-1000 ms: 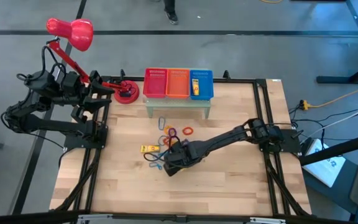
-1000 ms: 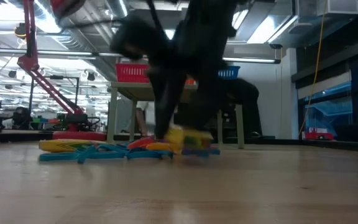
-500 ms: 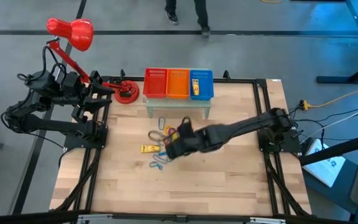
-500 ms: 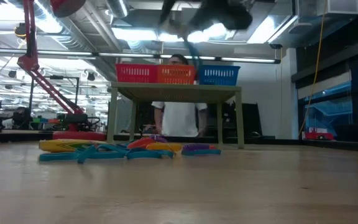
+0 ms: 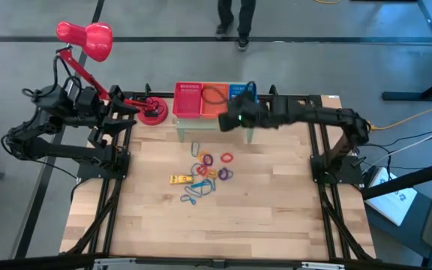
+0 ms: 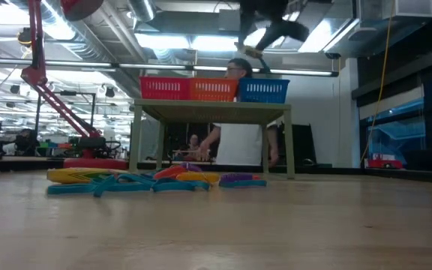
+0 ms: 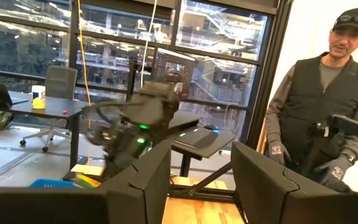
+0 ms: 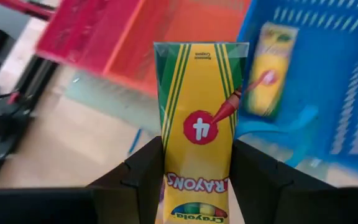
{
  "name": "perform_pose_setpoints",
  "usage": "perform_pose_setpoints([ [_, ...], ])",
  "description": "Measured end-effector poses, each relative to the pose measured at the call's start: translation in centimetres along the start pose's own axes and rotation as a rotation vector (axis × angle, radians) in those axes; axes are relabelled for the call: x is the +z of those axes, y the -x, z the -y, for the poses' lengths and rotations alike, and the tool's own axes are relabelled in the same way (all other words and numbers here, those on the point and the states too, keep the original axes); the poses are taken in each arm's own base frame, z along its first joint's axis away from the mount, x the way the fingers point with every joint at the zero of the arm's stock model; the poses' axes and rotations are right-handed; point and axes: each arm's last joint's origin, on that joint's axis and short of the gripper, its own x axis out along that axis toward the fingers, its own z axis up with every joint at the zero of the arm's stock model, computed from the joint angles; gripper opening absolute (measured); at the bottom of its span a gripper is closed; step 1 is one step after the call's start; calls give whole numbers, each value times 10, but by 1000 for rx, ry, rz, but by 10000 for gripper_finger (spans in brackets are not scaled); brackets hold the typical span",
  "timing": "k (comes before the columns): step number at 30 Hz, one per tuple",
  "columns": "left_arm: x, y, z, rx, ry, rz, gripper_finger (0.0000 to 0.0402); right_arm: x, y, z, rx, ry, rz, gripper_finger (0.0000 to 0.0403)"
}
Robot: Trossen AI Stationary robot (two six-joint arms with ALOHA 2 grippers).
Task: Pick & Place Office Desk Supplies
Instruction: Put the yellow crayon box into the blue bin on the shelf
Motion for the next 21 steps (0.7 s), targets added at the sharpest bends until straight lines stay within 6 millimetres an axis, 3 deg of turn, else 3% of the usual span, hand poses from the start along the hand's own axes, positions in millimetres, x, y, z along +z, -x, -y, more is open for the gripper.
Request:
perform_pose_setpoints([
  [6,-1,-1,0,-11,2,-6,164,40,-16,30,-39,-31,-3,168],
  [11,-1,-2,0,-13,1,-8,164,57,-17,44,-24,-61,-16,168],
  [17,-1,-3,0,-12,-4,-10,164,57,-13,38,10,-55,-7,168],
  [21,-2,-4,-1,-10,-1,-18,164,57,9,22,94,-47,27,168],
])
